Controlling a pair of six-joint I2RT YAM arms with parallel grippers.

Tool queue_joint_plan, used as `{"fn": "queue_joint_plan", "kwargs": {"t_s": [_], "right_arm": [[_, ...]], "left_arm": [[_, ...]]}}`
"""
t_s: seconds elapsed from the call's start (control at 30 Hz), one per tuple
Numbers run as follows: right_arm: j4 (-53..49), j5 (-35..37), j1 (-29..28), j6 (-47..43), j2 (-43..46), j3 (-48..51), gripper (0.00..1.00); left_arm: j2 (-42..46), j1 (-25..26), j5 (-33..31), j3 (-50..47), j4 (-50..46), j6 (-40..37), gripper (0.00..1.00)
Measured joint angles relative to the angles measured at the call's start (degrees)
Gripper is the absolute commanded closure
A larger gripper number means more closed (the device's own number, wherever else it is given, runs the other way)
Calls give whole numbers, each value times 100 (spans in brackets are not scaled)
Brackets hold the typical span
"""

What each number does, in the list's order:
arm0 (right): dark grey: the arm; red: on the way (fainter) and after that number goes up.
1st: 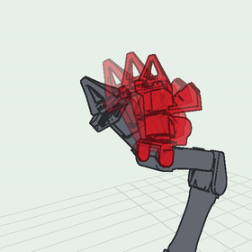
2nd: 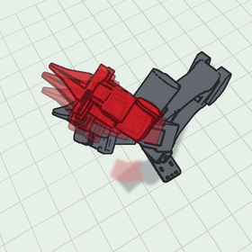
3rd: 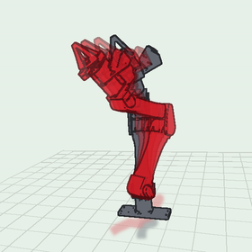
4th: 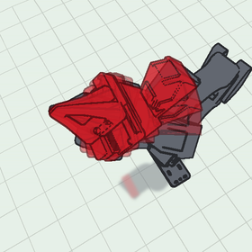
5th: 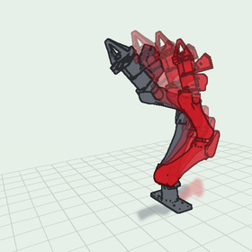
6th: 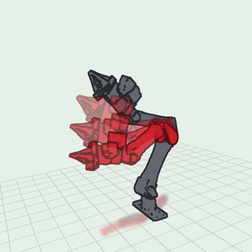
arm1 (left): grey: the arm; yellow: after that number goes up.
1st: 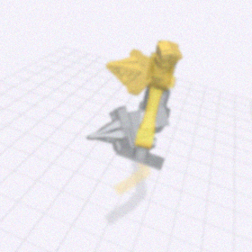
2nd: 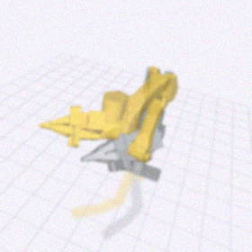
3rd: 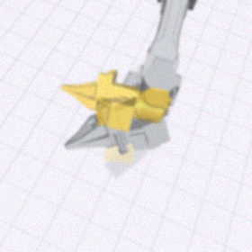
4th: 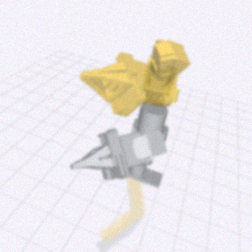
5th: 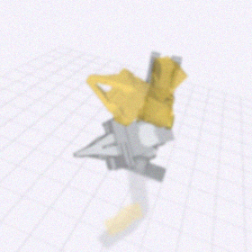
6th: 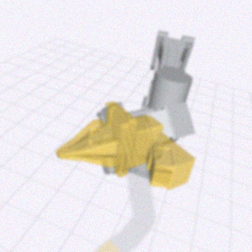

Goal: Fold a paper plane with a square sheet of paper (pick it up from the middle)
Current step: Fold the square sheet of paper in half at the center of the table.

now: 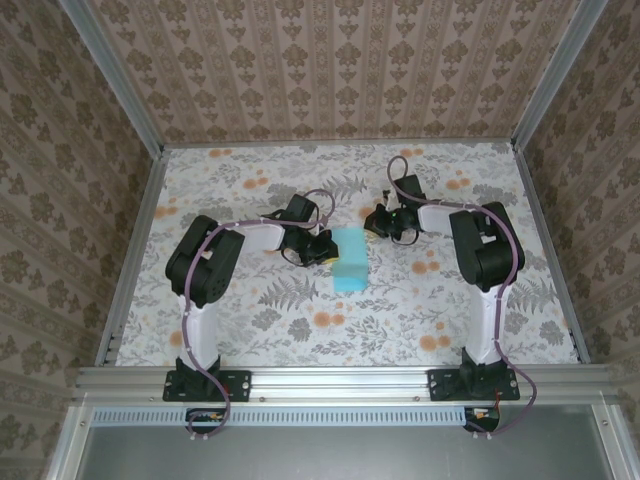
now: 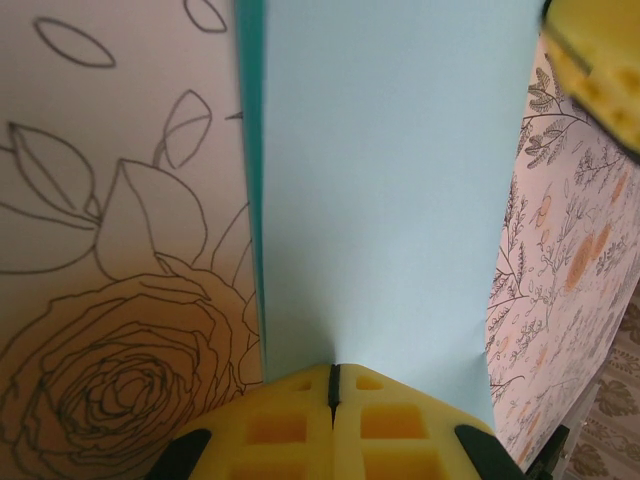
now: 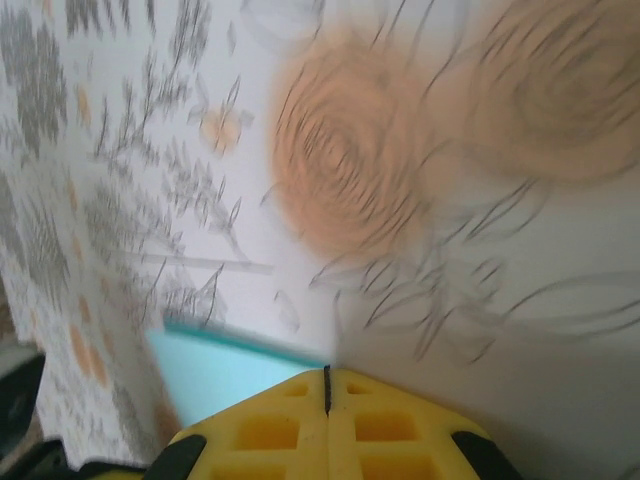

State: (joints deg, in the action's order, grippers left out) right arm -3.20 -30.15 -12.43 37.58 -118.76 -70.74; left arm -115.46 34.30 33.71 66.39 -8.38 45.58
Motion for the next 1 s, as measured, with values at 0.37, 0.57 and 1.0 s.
{"fn": "queue_joint_plan", "kwargs": {"t_s": [0.37,0.57,1.0], "right_arm": [[74,-2,-155,199,999,682,94],[0,-332,-570,319,1235,1276,94],[-431,-697,-680,181,1204,1746,94]], "left_arm": [[-28,0,26,42,-57,-22,100],[-33,-2,42,48,-66,-22,100],[-37,-2,42,50,-63,-22,100]]}}
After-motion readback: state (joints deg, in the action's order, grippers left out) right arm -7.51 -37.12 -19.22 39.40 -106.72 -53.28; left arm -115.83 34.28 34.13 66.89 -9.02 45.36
